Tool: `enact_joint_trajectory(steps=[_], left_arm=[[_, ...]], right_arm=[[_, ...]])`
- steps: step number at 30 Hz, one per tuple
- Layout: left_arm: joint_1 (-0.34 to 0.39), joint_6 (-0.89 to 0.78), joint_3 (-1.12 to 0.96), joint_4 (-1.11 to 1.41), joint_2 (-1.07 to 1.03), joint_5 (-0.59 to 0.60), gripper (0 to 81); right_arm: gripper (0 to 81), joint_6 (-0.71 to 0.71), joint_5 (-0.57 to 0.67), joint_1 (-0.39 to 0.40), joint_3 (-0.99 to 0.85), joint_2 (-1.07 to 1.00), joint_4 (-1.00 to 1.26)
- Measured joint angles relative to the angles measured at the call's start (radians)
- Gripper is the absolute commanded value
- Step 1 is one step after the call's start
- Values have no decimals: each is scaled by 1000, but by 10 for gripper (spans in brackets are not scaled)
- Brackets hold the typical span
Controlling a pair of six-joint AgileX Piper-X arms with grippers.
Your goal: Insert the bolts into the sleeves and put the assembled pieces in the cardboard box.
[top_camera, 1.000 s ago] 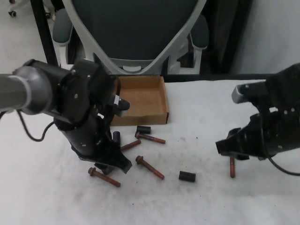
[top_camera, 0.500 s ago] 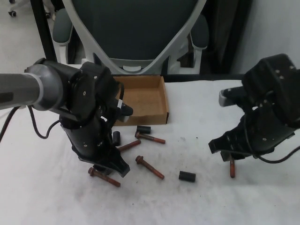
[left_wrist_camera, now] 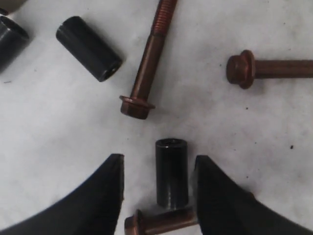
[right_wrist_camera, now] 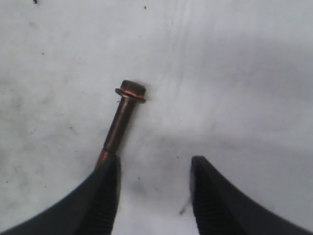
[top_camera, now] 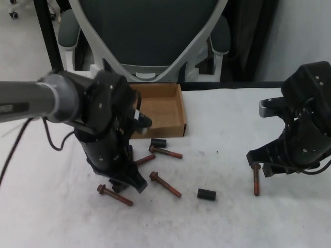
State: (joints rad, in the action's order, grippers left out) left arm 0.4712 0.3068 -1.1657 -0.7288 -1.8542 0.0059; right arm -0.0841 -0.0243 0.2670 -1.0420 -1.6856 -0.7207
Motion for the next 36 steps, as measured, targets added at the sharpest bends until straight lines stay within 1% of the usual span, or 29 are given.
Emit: enact_joint_trajectory(steps=[11,13,14,16,18,20,24,25,32,34,36], left_arm=[[3,0,-31,-14,-53,-12,432],[3,0,-31,-14,-53,-12,418],[3,0,-31,-14,-53,-12,400],[3,0,-31,-14,-53,-12,340],[3,6,-31,-16,-53,-12,260],[6,8,-31,-16,-53,-6,162],[7,11,-31,-13,-53,-6,18],[7,14,-31,-13,-53,-6,4],[7,30,-31,-13,-53,-6,8],[7,30,-31,-13,-53,-6,8],[7,30,-31,-13,-53,-6,8]], right_arm=[[435,-8,11,0,-10,-18,48],[435,-14,24,0,-28,-30,50],[435,-14,34,0,-44,-56,51],[435,-14,39,0,-62,-84,51],[435,-14,45,0,-77,-107,51],[435,-21,45,0,-87,-127,54],[435,-22,45,0,-93,-154,69],[435,-22,45,0,-93,-155,69],[431,-59,60,2,-110,-174,83],[385,-60,61,5,-111,-185,83],[286,-63,58,9,-115,-199,83]])
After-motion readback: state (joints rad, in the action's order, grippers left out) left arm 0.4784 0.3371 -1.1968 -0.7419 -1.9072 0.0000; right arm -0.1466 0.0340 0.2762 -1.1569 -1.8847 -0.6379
